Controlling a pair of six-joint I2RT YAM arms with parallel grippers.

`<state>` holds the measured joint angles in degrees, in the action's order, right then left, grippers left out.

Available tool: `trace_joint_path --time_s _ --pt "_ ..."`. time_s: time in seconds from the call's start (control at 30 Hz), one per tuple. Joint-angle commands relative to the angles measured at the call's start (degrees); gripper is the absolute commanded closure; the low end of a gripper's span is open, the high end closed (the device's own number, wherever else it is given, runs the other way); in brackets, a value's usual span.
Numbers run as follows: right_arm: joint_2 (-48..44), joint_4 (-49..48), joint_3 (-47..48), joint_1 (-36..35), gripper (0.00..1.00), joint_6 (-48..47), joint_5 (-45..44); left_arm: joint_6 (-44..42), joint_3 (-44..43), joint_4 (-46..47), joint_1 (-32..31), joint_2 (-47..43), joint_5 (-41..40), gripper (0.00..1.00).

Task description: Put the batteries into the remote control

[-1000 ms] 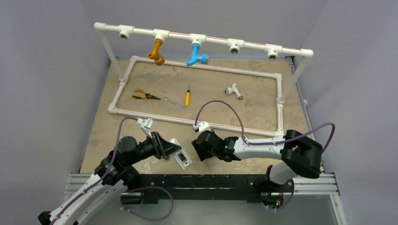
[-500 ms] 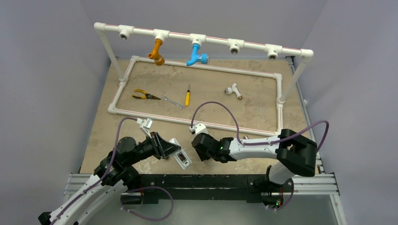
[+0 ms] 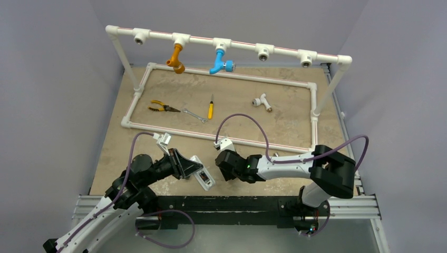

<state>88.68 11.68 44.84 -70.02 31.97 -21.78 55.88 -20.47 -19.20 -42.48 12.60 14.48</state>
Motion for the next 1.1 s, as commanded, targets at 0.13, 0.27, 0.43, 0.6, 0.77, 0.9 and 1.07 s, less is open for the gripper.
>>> trace_joint_path --time_s 0.13,0.27,0.43,0.6,0.77,0.9,1.07 --pt "0.71 -1.3 1.26 -0.21 0.66 2.17 -1.68 -0.68 -2.2 0.74 0.27 -0.56 -0.42 1.0" --pt "0.88 -1.25 1.25 -0.21 0.66 2.48 -1.6 -0.72 -2.27 0.72 0.28 -0.34 -0.42 1.0" --pt "1.68 -1.4 1.44 -0.21 0.6 2.58 -1.42 -0.72 -2.37 0.72 0.25 -0.38 -0.36 1.0" --pt "2.19 -1.78 1.39 -0.21 0.62 2.71 -1.25 -0.75 -2.37 0.66 0.28 -0.47 -0.43 1.0" --pt "2.52 -1.07 1.78 -0.21 0.71 2.75 -1.87 -0.75 -2.55 0.03 0.26 -0.71 -0.57 1.0" --pt "1.99 -0.7 1.42 -0.21 0.83 2.75 -2.59 -0.84 -2.52 0.08 0.29 -0.62 -0.68 1.0" --pt "-3.31 -1.36 -1.5 -0.21 0.94 2.7 -3.93 -0.88 -2.42 0.82 0.27 0.01 -0.72 1.0"
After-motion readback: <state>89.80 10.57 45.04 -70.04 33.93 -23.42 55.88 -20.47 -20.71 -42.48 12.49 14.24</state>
